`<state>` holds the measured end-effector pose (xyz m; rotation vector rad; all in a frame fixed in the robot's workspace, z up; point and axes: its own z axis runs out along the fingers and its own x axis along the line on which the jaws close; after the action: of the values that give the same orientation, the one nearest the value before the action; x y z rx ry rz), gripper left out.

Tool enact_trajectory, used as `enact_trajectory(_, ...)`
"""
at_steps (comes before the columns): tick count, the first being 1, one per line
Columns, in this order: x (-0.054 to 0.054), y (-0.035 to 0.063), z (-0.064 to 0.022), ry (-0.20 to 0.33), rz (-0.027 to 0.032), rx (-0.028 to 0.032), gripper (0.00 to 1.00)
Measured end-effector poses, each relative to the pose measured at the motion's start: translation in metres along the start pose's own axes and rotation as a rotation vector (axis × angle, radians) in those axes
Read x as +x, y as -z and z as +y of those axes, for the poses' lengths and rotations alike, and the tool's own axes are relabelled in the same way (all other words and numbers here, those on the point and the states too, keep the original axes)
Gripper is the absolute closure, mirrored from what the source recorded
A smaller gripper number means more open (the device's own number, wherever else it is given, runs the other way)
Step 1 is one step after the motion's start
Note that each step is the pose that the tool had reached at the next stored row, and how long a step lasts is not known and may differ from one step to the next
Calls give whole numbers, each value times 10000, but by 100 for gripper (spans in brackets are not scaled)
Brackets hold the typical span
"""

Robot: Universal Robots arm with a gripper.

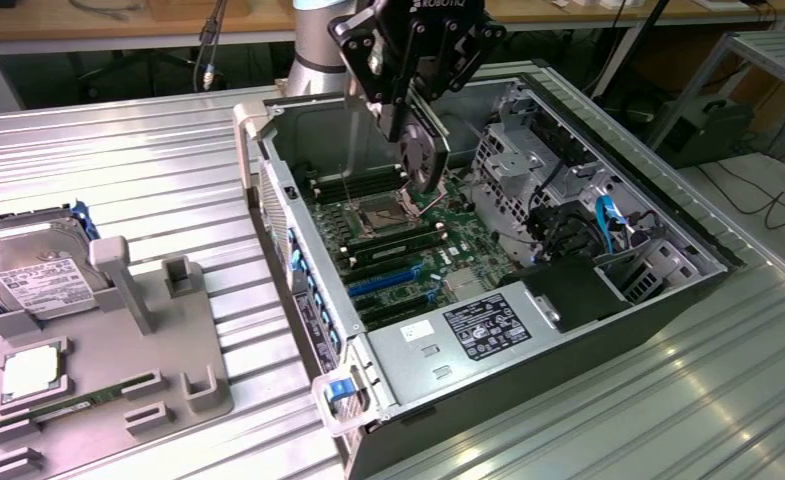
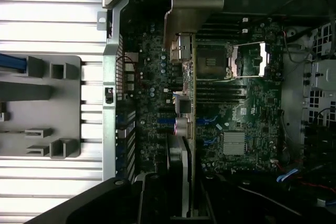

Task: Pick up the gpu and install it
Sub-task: 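Pick up the gpu and move the gpu toward the slot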

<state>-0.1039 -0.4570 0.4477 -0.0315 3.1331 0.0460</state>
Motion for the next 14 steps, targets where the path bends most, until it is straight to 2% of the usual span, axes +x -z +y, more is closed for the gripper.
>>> enact_trajectory(14, -202, -4, -5, 20, 0, -1, 72)
